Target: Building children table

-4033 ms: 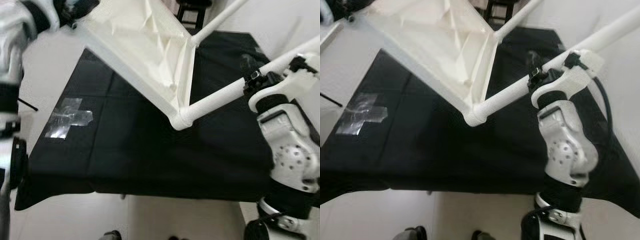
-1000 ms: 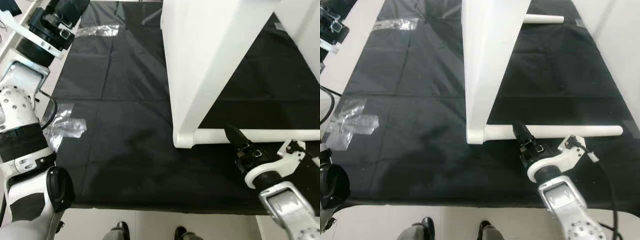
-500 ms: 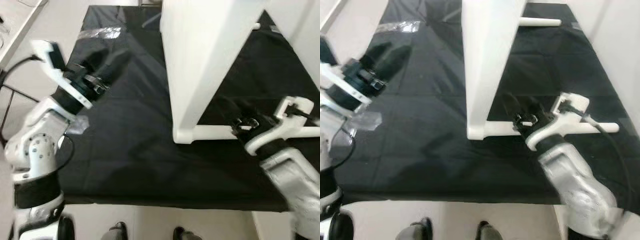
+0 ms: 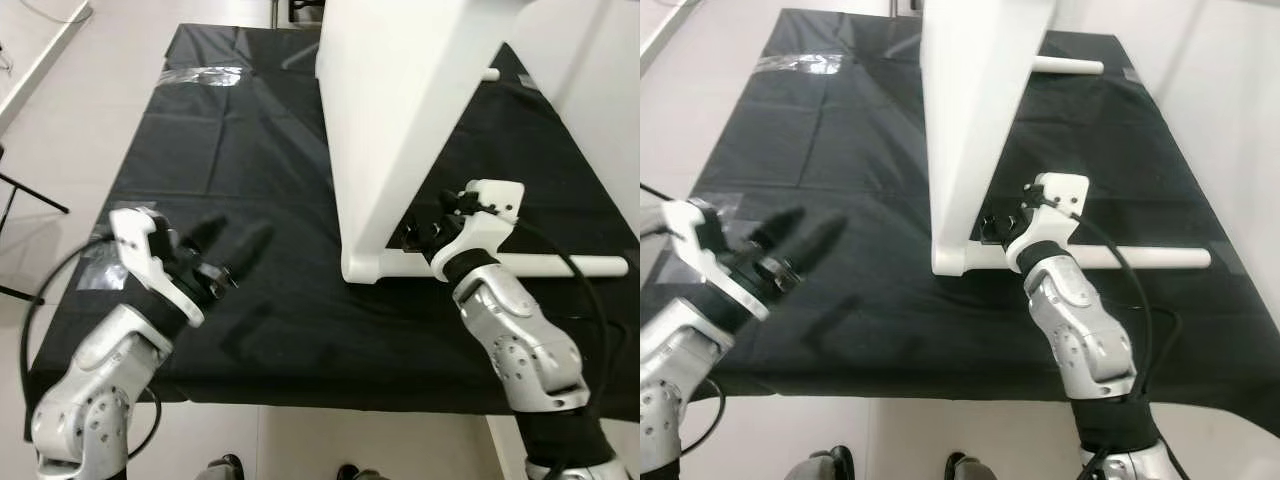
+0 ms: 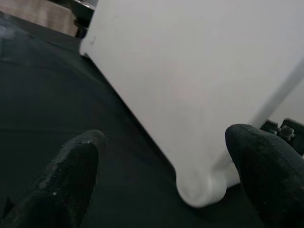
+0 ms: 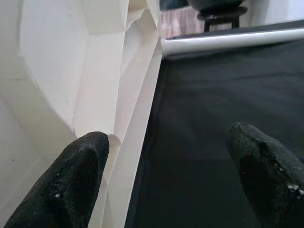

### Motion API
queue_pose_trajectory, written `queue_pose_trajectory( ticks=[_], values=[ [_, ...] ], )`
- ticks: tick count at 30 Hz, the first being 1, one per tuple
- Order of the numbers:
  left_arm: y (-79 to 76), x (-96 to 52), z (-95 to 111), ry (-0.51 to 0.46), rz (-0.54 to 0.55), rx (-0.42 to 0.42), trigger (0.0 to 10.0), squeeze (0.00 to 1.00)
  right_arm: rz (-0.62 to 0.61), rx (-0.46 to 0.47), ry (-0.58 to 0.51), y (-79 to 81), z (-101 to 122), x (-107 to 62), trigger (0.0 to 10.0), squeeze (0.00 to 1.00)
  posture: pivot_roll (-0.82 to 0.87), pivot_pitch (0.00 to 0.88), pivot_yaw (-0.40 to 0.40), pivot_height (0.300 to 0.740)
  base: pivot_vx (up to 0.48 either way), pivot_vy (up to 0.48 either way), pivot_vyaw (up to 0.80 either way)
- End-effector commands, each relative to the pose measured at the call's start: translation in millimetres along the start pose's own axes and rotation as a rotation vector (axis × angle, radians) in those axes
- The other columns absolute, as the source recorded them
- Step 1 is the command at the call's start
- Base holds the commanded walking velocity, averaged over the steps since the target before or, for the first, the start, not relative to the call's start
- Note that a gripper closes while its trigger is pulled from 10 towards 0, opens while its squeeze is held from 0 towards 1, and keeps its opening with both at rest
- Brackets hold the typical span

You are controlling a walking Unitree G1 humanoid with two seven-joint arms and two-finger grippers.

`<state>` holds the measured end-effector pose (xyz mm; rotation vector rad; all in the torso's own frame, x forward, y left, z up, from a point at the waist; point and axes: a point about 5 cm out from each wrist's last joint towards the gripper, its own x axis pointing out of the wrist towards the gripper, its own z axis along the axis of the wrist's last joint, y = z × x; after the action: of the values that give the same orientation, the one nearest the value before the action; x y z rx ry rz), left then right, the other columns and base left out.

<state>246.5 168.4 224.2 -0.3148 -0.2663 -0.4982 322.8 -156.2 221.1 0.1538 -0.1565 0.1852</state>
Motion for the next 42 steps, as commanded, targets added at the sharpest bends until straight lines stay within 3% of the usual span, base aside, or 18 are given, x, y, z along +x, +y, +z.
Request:
queue_pose_trajectory(
  ticks=[1, 13, 17, 18, 19, 21, 25, 28, 31, 34, 39, 42],
  values=[
    [-2.4, -4.8, -1, -0.009, 0.033, 0.01, 10.0, 0.0, 0.007, -0.017, -0.01, 2.0, -6, 0.8, 10.0, 0.0, 0.05, 0.149, -0.095, 0.74, 0.0, 0.0, 0.0],
    [-14.6, -2.7, -21, 0.045, 0.039, -0.043, 10.0, 0.0, -0.013, -0.113, -0.012, 1.3, -18, 6.5, 10.0, 0.0, 0.04, 0.14, -0.088, 0.74, 0.0, 0.0, 0.0],
    [-19.7, -2.9, -23, 0.056, 0.02, -0.049, 10.0, 0.0, -0.034, -0.206, 0.004, 2.0, -24, 10.1, 10.0, 0.0, 0.05, 0.144, -0.083, 0.74, 0.0, 0.0, 0.0],
    [-22.5, -3.3, -22, 0.06, 0.018, -0.035, 10.0, 0.0, -0.088, -0.323, 0.068, 3.4, -37, 18.0, 10.0, 0.0, 0.06, 0.15, -0.075, 0.74, 0.0, 0.0, 0.0],
    [-23.2, -3.2, -22, 0.06, 0.02, -0.026, 10.0, 0.0, -0.107, -0.364, 0.09, 3.9, -42, 20.8, 10.0, 0.0, 0.07, 0.152, -0.077, 0.74, 0.0, 0.0, 0.0],
    [-23.5, -3.2, -22, 0.059, 0.022, -0.019, 10.0, 0.0, -0.116, -0.386, 0.102, 4.1, -44, 22.4, 10.0, 0.0, 0.07, 0.152, -0.077, 0.74, 0.0, 0.0, 0.0],
    [-18.3, -7.4, -10, 0.034, 0.065, 0.048, 10.0, 0.0, -0.078, -0.372, 0.148, 28.9, -51, 42.6, 10.0, 0.0, 0.11, 0.174, -0.088, 0.74, 0.0, 0.0, 0.0],
    [-16.5, -9.3, -5, 0.024, 0.078, 0.064, 10.0, 0.0, -0.039, -0.374, 0.157, 40.6, -52, 48.8, 10.0, 0.0, 0.12, 0.182, -0.094, 0.74, 0.0, 0.0, 0.0],
    [-16.6, -11.4, 1, 0.013, 0.085, 0.09, 10.0, 0.0, 0.057, -0.34, 0.164, 68.1, -54, 56.0, 10.0, 0.0, 0.14, 0.205, -0.105, 0.74, 0.0, 0.0, 0.0],
    [-17.9, -12.1, 3, 0.011, 0.086, 0.101, 10.0, 0.0, 0.092, -0.322, 0.161, 82.2, -53, 59.3, 10.0, 0.0, 0.15, 0.21, -0.107, 0.74, 0.0, 0.0, 0.0],
    [-21.1, -11.6, 5, 0.009, 0.082, 0.12, 10.0, 0.0, 0.126, -0.275, 0.154, 99.5, -49, 64.2, 10.0, 0.0, 0.15, 0.223, -0.111, 0.74, 0.0, 0.0, 0.0],
    [-21.7, -10.5, 7, 0.01, 0.075, 0.133, 10.0, 0.0, 0.121, -0.275, 0.152, 99.7, -48, 66.1, 10.0, 0.0, 0.15, 0.223, -0.112, 0.74, 0.0, 0.0, 0.0]
  ],
)
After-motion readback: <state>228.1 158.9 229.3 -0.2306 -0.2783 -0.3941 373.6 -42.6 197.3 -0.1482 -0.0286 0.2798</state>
